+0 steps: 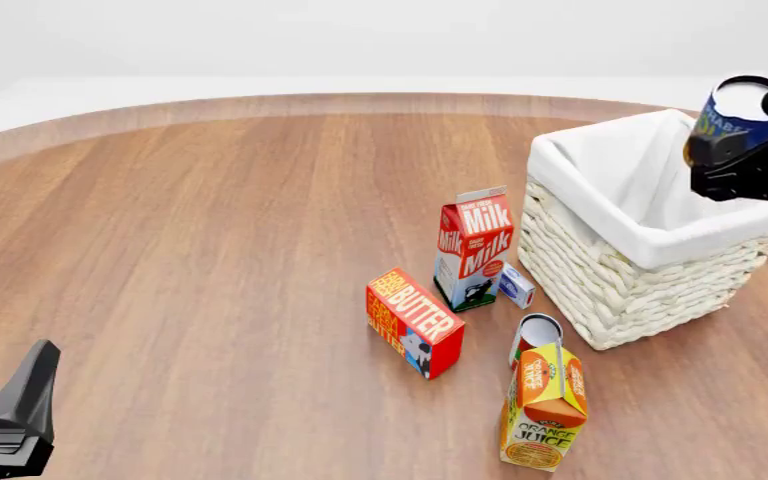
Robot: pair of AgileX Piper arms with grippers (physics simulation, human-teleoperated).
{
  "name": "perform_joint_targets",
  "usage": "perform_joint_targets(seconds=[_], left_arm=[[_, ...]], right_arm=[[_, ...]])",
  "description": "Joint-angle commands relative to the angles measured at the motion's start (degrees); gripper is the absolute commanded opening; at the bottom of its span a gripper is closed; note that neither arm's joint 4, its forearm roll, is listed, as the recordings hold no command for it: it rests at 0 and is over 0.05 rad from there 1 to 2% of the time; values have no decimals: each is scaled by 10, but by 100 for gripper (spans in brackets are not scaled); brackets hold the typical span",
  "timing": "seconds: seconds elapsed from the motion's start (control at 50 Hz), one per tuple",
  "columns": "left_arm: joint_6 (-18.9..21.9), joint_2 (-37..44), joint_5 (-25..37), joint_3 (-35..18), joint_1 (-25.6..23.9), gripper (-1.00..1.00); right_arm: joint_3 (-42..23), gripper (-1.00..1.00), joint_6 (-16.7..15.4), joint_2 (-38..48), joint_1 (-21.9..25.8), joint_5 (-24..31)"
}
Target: Pick up the alphabet soup, and put it in the basket.
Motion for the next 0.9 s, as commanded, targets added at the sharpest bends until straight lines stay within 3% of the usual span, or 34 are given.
perform_joint_targets(seconds=[0.02, 0.9], left_arm=[[0, 0, 0, 0, 0, 100], [0, 0, 0, 0, 0, 100]], right_arm=[[-34, -100, 9, 22, -4, 6], [-147, -100, 14, 154, -4, 54]])
